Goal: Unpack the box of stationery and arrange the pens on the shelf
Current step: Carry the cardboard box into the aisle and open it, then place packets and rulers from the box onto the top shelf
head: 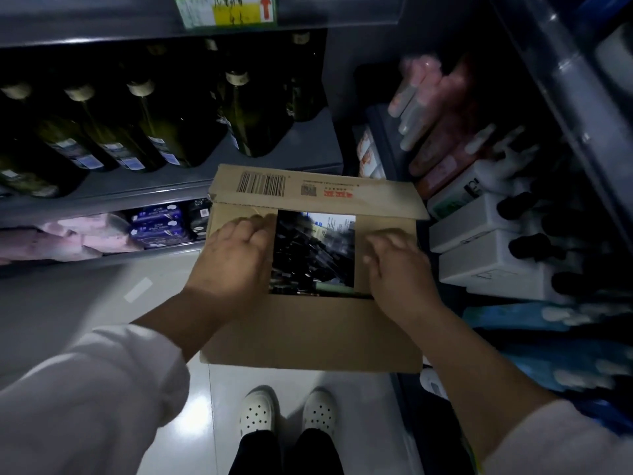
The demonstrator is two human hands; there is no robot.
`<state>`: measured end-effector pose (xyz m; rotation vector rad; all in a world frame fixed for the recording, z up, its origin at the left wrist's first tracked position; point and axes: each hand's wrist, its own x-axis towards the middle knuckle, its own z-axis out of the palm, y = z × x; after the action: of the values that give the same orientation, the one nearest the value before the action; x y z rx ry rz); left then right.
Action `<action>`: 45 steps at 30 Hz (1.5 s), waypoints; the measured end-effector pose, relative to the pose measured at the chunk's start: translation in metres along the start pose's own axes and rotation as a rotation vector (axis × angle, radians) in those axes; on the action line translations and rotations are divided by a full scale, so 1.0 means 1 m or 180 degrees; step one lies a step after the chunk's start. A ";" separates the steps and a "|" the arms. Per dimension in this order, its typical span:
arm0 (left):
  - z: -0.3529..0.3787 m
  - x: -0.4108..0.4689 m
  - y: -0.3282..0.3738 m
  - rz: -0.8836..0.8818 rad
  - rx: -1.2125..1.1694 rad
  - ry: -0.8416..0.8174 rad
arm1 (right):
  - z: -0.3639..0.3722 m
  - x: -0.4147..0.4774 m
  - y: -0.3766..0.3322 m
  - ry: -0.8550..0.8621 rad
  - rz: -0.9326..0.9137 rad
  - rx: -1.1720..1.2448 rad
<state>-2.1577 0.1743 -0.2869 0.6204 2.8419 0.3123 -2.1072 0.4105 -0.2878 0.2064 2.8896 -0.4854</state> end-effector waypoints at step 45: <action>0.025 0.052 0.120 0.1068 0.0078 -0.0396 | -0.064 0.006 0.042 0.1219 0.0435 -0.0553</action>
<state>-2.1515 0.3077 -0.2893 1.0843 2.6202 0.2812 -2.1174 0.4717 -0.2428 0.5161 3.2340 -0.1838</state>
